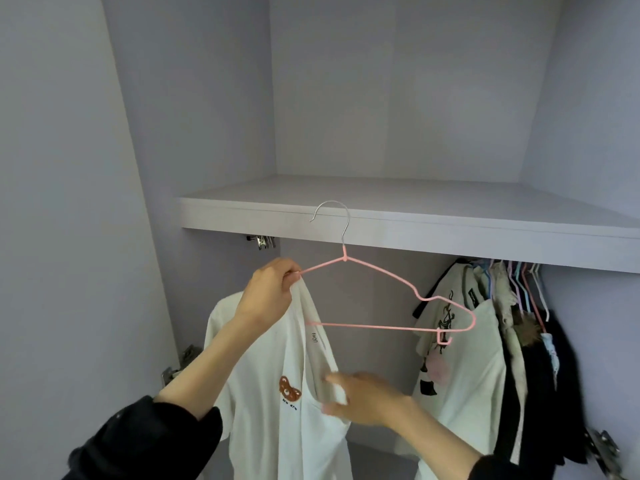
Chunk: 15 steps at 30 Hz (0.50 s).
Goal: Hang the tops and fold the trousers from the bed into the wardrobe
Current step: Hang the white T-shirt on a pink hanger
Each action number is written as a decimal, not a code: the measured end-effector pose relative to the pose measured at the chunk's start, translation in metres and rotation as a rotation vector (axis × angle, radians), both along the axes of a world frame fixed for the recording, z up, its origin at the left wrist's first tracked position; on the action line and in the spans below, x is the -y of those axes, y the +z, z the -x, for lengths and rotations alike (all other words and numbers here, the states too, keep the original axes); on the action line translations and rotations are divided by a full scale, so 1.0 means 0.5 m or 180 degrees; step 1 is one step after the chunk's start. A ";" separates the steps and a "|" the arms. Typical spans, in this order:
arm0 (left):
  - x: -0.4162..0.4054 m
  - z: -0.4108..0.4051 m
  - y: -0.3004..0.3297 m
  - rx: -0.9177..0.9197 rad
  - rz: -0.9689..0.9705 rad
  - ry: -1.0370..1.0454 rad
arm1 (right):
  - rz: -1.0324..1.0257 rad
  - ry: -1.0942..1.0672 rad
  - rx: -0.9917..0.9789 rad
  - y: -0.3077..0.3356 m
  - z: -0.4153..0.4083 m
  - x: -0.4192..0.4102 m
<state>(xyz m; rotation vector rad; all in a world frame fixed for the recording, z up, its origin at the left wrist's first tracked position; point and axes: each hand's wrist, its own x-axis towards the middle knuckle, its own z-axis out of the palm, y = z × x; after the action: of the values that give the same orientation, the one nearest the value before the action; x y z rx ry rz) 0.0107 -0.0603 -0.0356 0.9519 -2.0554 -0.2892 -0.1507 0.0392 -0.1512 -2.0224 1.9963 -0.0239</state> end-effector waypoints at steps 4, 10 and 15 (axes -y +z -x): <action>0.006 -0.029 0.015 -0.0154 0.0037 0.0081 | -0.0428 -0.0151 -0.0101 -0.052 0.027 -0.005; 0.038 -0.116 -0.029 0.0153 -0.0382 0.0429 | 0.0268 -0.0512 0.0297 -0.009 0.151 -0.015; 0.055 -0.140 -0.075 0.0344 -0.0480 0.0365 | 0.0636 -0.0555 -0.0046 0.038 0.215 -0.010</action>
<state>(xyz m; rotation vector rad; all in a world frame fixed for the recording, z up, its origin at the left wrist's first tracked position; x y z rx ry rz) 0.0805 -0.0880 -0.0729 1.1960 -2.0895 -0.3421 -0.2582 0.0444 -0.1323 -1.9595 2.2534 -0.2561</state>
